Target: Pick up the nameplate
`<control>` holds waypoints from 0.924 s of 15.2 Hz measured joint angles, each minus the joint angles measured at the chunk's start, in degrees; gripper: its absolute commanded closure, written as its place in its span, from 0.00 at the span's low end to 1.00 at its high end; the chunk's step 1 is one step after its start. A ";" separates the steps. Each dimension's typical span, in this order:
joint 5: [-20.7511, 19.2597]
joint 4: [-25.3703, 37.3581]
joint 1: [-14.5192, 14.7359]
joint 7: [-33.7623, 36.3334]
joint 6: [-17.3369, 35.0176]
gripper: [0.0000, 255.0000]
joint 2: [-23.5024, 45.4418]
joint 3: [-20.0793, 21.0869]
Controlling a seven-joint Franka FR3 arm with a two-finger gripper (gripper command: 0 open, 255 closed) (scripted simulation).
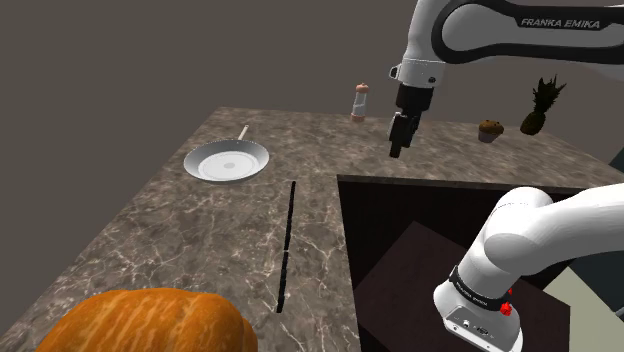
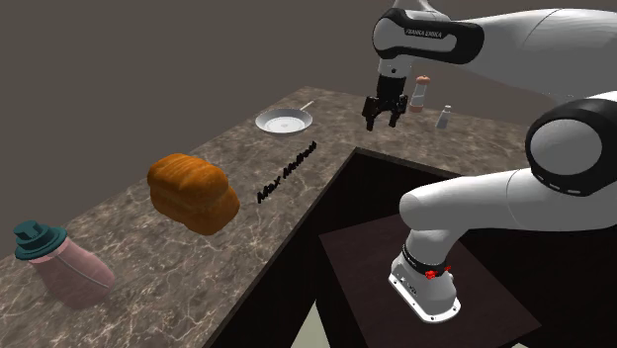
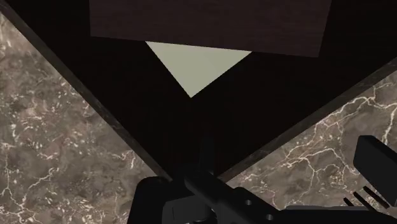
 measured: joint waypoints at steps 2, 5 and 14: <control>0.57 -0.45 0.09 1.07 0.74 0.00 -0.09 0.76; 3.34 -3.19 0.48 6.64 4.75 0.00 -0.84 4.60; 10.11 -4.76 0.11 25.65 21.74 0.00 7.00 18.70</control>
